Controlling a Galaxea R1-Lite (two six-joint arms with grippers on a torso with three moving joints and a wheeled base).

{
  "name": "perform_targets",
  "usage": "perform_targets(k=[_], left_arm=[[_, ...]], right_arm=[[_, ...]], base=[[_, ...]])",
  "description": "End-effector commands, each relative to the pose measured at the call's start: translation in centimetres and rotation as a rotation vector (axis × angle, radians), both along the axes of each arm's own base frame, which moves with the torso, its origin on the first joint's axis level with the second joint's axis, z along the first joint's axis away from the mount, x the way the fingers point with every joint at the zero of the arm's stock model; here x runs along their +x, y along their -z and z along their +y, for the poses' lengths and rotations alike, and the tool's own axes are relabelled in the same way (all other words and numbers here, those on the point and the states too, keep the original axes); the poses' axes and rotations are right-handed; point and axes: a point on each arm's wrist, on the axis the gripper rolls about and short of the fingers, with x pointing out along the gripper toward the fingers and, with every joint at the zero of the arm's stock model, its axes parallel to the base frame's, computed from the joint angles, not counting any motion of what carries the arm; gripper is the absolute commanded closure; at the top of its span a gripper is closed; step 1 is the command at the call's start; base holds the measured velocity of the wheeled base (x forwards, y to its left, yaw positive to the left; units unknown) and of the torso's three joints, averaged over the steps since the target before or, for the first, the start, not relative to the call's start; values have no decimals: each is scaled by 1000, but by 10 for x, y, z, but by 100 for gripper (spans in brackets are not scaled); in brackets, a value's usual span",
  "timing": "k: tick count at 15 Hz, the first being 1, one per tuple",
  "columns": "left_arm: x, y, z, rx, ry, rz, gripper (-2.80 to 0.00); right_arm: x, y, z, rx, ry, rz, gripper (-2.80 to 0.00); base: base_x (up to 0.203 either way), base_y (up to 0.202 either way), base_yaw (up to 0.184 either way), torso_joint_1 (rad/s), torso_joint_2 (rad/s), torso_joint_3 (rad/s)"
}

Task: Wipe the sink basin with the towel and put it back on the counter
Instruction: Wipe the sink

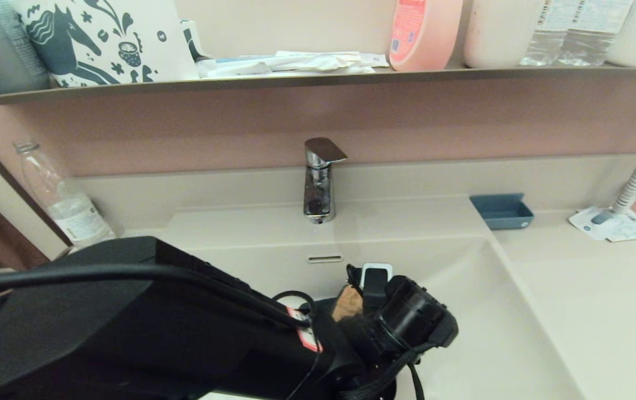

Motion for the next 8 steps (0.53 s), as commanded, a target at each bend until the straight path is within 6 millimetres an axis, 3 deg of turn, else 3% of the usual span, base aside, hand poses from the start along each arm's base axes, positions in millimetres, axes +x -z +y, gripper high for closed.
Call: perform_targets(k=[1, 4, 8], left_arm=[[-7, 7, -15, 4, 23, -6, 0], [-31, 10, -22, 61, 68, 32, 0], [-54, -8, -3, 136, 58, 136, 0]], right_arm=[[0, 0, 0, 0, 0, 1, 0], [0, 0, 0, 1, 0, 1, 0], [0, 0, 0, -1, 0, 1, 0]], base=[[0, 0, 0, 0, 0, 0], [0, 0, 0, 0, 0, 0], [0, 0, 0, 0, 0, 0]])
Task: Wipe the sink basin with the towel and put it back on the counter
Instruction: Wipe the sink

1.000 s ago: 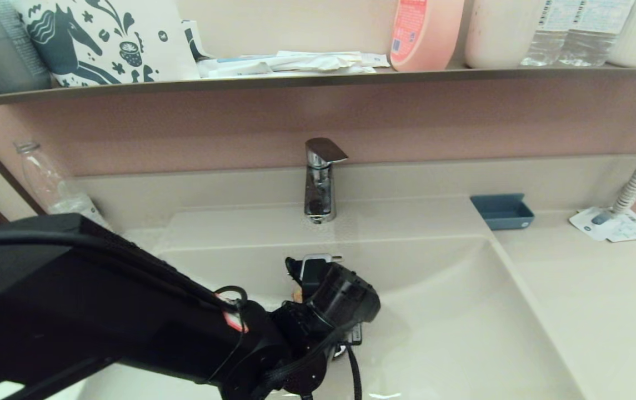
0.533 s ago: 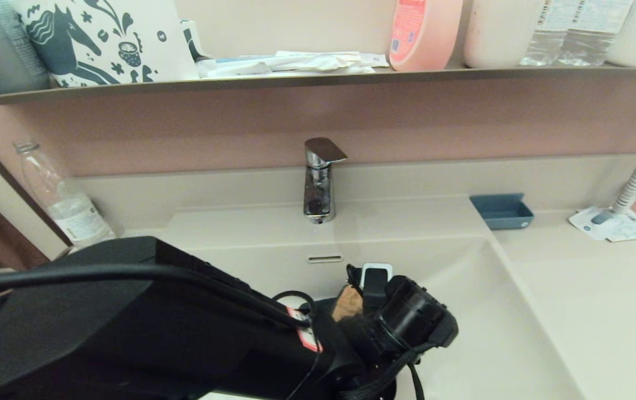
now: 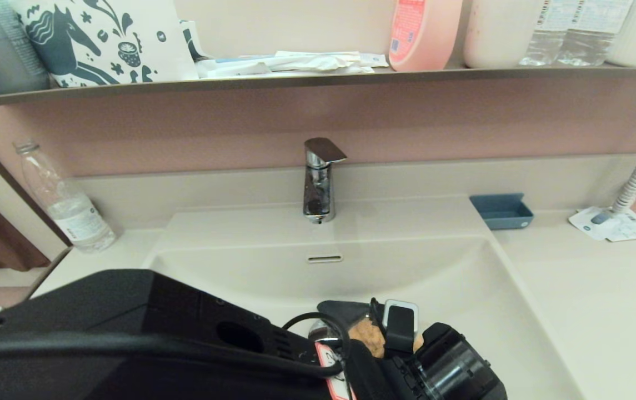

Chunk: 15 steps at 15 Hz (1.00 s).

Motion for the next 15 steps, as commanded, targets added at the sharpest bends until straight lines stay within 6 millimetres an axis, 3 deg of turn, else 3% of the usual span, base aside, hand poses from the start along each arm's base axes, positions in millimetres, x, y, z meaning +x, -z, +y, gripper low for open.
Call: perform_targets(k=[1, 4, 10, 15], left_arm=[[-6, -19, 10, -4, -14, 8, 0], [-11, -37, 38, 27, -53, 34, 0], [-21, -34, 131, 130, -169, 117, 0], [2, -40, 201, 169, -273, 176, 0]], right_arm=[[0, 0, 0, 0, 0, 1, 0], [0, 0, 0, 1, 0, 1, 0], [0, 0, 0, -1, 0, 1, 0], [0, 0, 0, 1, 0, 0, 0]], base=[[0, 0, 0, 0, 0, 0], [0, 0, 0, 0, 0, 0], [0, 0, 0, 0, 0, 0], [0, 0, 0, 0, 0, 0]])
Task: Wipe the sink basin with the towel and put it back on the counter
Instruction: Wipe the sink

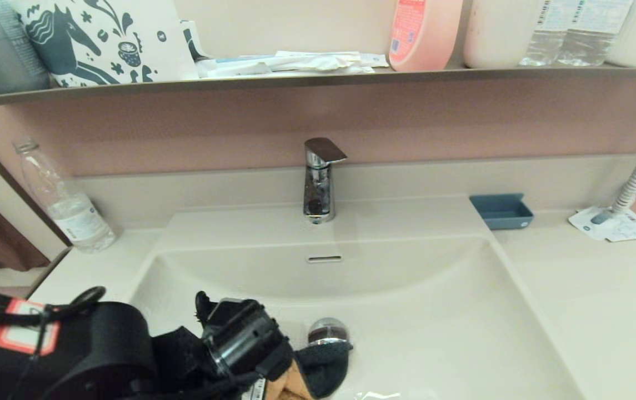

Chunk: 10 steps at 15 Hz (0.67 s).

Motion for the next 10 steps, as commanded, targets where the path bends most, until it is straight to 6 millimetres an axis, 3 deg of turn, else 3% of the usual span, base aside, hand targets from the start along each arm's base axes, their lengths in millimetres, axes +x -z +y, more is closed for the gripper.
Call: perform_targets(k=[1, 5, 10], left_arm=[[4, -10, 23, -12, -38, -15, 0], [13, -4, 40, 24, -34, 32, 0], [18, 17, 7, 1, 49, 19, 0]], right_arm=[[0, 0, 0, 0, 0, 1, 0], [0, 0, 0, 1, 0, 1, 0], [0, 0, 0, 1, 0, 1, 0]], base=[[0, 0, 0, 0, 0, 0], [0, 0, 0, 0, 0, 0], [0, 0, 0, 0, 0, 0]])
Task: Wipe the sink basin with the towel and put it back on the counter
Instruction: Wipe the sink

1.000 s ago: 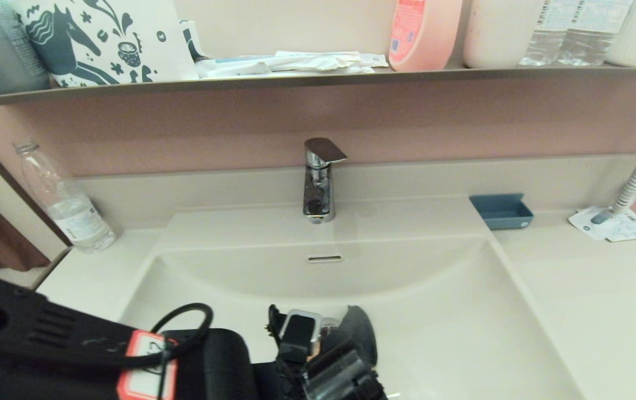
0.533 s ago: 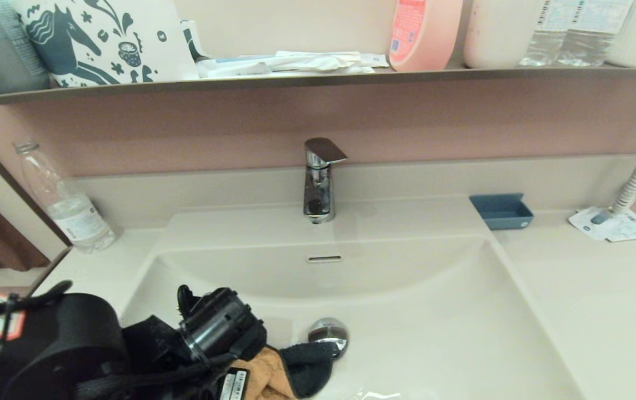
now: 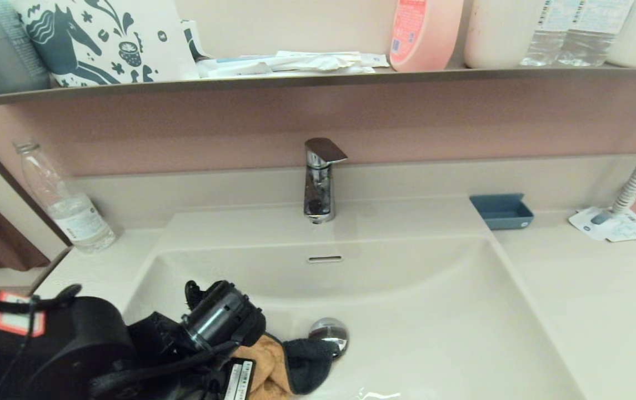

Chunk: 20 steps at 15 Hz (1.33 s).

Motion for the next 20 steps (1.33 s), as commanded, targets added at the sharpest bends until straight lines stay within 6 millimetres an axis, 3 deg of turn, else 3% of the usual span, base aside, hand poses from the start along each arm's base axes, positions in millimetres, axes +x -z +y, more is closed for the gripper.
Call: perform_targets(k=[1, 5, 9, 16, 20], left_arm=[[-4, 18, -18, 36, 37, 44, 0], [-23, 55, -74, 63, 66, 70, 0], [-28, 42, -124, -19, 125, 23, 0], [-35, 23, -173, -20, 208, 31, 0], [-38, 17, -212, -88, 256, 3, 0]], right_arm=[[0, 0, 0, 1, 0, 1, 0], [0, 0, 0, 1, 1, 1, 0], [0, 0, 0, 0, 2, 1, 0], [0, 0, 0, 0, 1, 1, 0], [0, 0, 0, 0, 2, 1, 0]], base=[[0, 0, 0, 0, 0, 0], [0, 0, 0, 0, 0, 0], [0, 0, 0, 0, 0, 0], [0, 0, 0, 0, 0, 0], [0, 0, 0, 0, 0, 0]])
